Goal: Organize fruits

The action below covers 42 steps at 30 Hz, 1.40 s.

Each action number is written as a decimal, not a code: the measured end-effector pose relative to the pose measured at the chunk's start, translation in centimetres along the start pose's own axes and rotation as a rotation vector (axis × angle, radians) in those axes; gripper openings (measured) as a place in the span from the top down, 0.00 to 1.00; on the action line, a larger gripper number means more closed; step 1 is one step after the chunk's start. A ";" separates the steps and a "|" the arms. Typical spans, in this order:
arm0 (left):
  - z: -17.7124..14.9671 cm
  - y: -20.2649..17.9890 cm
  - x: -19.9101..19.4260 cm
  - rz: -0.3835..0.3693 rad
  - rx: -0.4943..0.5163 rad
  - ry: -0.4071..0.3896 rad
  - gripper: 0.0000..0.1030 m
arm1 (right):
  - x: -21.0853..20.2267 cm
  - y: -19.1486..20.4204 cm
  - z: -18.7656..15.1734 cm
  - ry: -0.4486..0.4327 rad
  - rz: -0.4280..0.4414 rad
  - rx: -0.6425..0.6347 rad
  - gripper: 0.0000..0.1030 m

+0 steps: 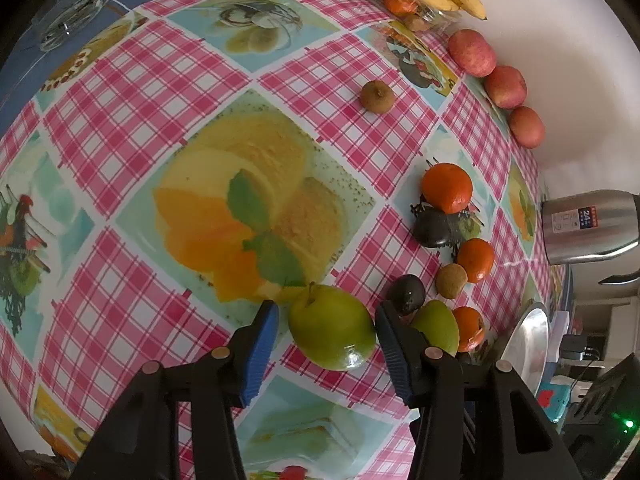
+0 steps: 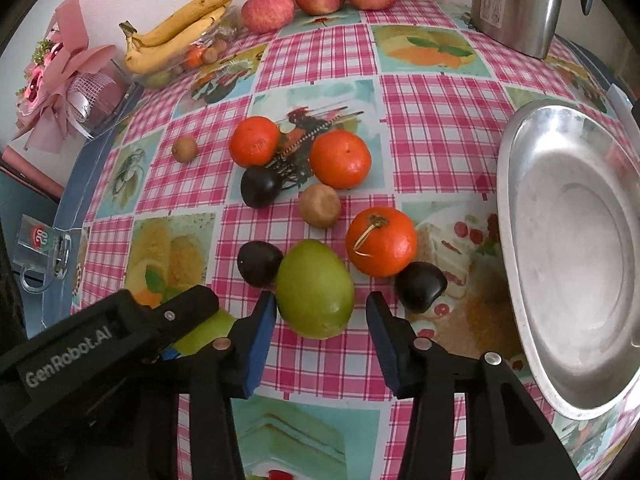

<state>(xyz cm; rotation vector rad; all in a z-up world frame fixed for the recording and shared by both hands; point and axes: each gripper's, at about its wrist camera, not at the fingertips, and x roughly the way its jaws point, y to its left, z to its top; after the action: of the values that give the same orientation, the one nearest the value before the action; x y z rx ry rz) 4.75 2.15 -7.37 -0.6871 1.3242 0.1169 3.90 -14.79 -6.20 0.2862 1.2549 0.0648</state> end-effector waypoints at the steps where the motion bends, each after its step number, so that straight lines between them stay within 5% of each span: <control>1: 0.0 0.0 0.0 0.000 0.000 0.000 0.48 | 0.1 0.0 0.0 0.001 0.004 0.003 0.54; 26: -0.1 0.0 -0.1 -0.019 0.007 0.010 0.55 | -0.2 -0.6 -0.5 0.007 0.095 0.063 0.61; 42: 0.3 -0.6 -4.6 -0.076 0.038 -0.143 0.55 | -2.4 -0.5 -0.2 -0.057 0.110 0.050 0.62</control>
<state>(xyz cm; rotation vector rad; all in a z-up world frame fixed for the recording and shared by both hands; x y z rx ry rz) 4.07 3.17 -2.89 -0.6835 1.1590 0.0777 2.91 -15.75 -4.20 0.3974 1.1847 0.1188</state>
